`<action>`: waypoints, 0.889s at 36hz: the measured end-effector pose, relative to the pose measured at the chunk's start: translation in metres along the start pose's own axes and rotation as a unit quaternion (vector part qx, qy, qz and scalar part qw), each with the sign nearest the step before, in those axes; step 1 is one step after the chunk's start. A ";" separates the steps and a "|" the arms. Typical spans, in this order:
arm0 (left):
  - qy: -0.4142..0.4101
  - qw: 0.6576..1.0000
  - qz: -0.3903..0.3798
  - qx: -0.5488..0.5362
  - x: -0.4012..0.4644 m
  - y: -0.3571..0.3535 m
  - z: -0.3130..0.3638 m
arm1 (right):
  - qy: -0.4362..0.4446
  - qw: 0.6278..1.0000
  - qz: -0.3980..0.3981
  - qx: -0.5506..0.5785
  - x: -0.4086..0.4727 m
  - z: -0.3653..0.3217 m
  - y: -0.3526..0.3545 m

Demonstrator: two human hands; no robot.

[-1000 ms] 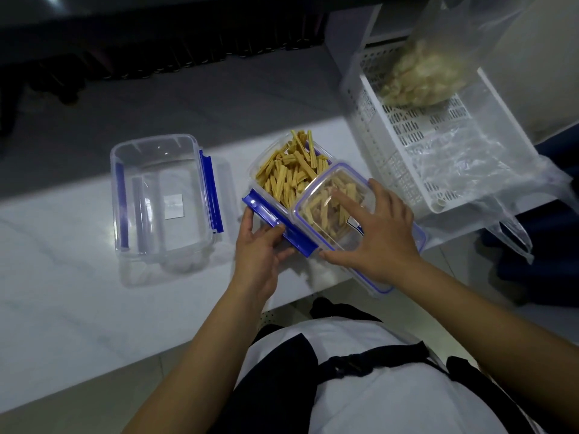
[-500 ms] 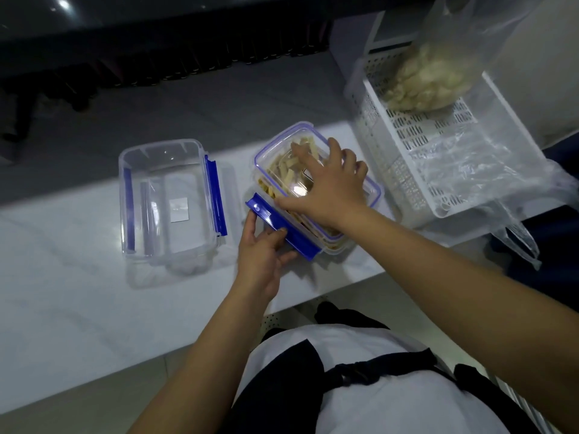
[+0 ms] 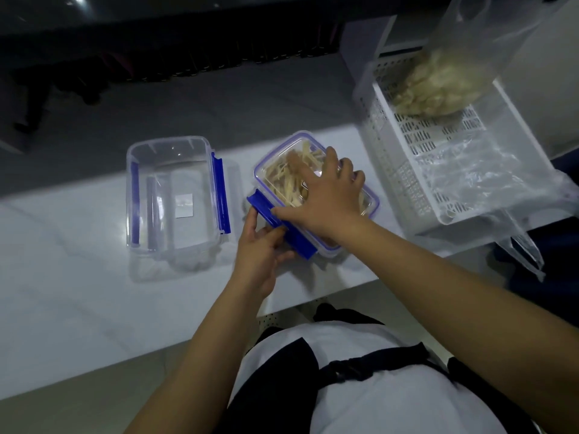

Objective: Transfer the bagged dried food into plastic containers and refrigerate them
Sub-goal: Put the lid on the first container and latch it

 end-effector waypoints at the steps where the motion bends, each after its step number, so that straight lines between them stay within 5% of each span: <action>1: -0.001 1.000 0.000 0.000 0.000 0.001 0.001 | 0.002 1.000 0.001 -0.002 0.000 -0.001 -0.001; 16: -0.025 0.995 0.011 0.092 -0.004 -0.001 0.016 | 0.050 0.992 -0.107 -0.051 0.004 0.009 0.024; 32: -0.044 0.966 0.036 0.251 -0.002 -0.005 0.030 | 0.059 0.992 -0.099 -0.042 -0.013 0.024 0.027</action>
Point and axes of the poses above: each hand's wrist, its own x-axis towards the middle knuckle, its own y-axis out of the back of the hand, z = x × y, the point moved 5 cm from there along x, towards the middle knuckle, and after that the axes turned 1 degree about -y, right-handed, at the moved point
